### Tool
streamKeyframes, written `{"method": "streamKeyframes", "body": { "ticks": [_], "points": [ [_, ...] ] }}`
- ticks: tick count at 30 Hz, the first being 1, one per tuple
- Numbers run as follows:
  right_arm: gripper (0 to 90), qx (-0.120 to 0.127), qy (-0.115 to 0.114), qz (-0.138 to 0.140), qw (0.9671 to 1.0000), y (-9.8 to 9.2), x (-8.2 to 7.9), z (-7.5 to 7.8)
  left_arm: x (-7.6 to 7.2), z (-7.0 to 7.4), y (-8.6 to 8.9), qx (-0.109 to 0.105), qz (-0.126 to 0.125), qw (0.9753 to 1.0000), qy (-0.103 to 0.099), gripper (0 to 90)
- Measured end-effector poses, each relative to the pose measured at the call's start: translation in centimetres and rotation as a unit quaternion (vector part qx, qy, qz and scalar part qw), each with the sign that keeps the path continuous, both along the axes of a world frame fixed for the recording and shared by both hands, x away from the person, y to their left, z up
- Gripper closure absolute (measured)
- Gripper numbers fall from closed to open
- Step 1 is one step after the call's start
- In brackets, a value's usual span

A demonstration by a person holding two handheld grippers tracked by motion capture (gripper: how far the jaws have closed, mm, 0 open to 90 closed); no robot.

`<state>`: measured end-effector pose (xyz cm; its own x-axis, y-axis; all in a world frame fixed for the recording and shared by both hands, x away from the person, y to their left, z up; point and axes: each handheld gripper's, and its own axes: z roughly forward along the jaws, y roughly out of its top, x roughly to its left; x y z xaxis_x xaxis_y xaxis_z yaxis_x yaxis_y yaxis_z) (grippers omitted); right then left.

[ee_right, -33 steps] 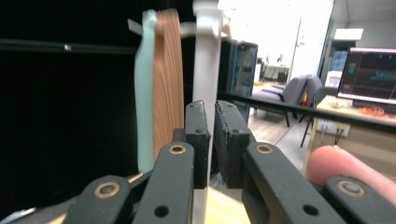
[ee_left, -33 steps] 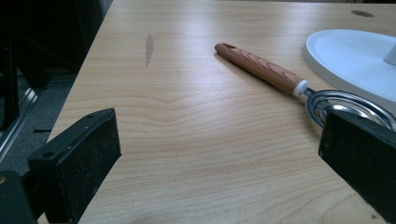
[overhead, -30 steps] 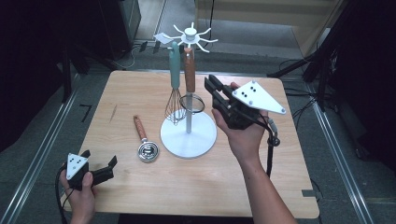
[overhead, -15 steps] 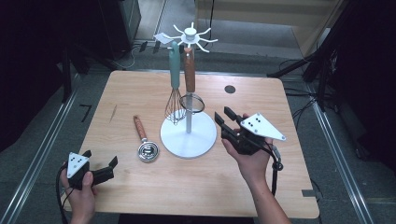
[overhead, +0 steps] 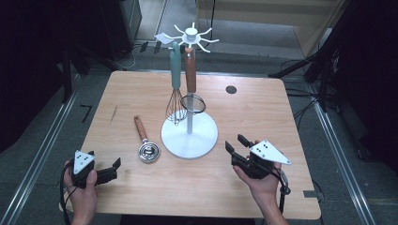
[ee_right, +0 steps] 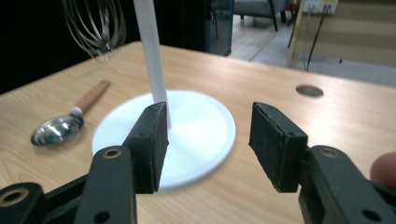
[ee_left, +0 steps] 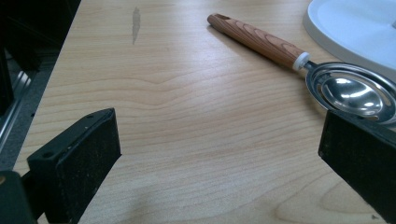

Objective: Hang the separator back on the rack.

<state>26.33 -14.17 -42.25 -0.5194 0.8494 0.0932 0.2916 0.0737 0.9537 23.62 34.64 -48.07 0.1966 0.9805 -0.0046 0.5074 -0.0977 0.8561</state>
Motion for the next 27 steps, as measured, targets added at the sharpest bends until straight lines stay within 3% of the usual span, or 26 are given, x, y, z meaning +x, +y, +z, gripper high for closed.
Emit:
{"method": "streamKeyframes", "body": {
  "ticks": [4,9,14,18,21,27],
  "points": [
    [45.4,-0.001,0.024,0.002,0.9997,-0.7,-0.2,-1.7,-0.1,0.3,-0.2,-0.005,-0.007,1.0000,0.002,0.0],
    [42.9,-0.006,0.043,0.002,0.9991,-1.4,-0.7,-3.1,-0.1,0.6,-0.9,-0.019,-0.035,0.9992,0.002,0.0],
    [41.9,0.018,0.059,-0.004,0.9981,-2.6,-0.5,-3.8,0.0,0.7,-1.7,-0.033,-0.043,0.9985,0.000,0.0],
    [41.7,0.022,0.067,-0.016,0.9974,-3.2,-0.1,-4.5,0.3,0.8,-2.5,-0.044,-0.051,0.9977,0.000,0.0],
    [41.8,0.032,0.080,-0.022,0.9960,-3.5,-0.1,-5.1,0.5,0.9,-3.0,-0.066,-0.060,0.9959,0.007,0.0],
    [42.3,0.035,0.090,-0.028,0.9949,-3.4,-0.1,-5.5,1.0,1.3,-4.0,-0.067,-0.074,0.9949,0.016,2.6]
  ]
}}
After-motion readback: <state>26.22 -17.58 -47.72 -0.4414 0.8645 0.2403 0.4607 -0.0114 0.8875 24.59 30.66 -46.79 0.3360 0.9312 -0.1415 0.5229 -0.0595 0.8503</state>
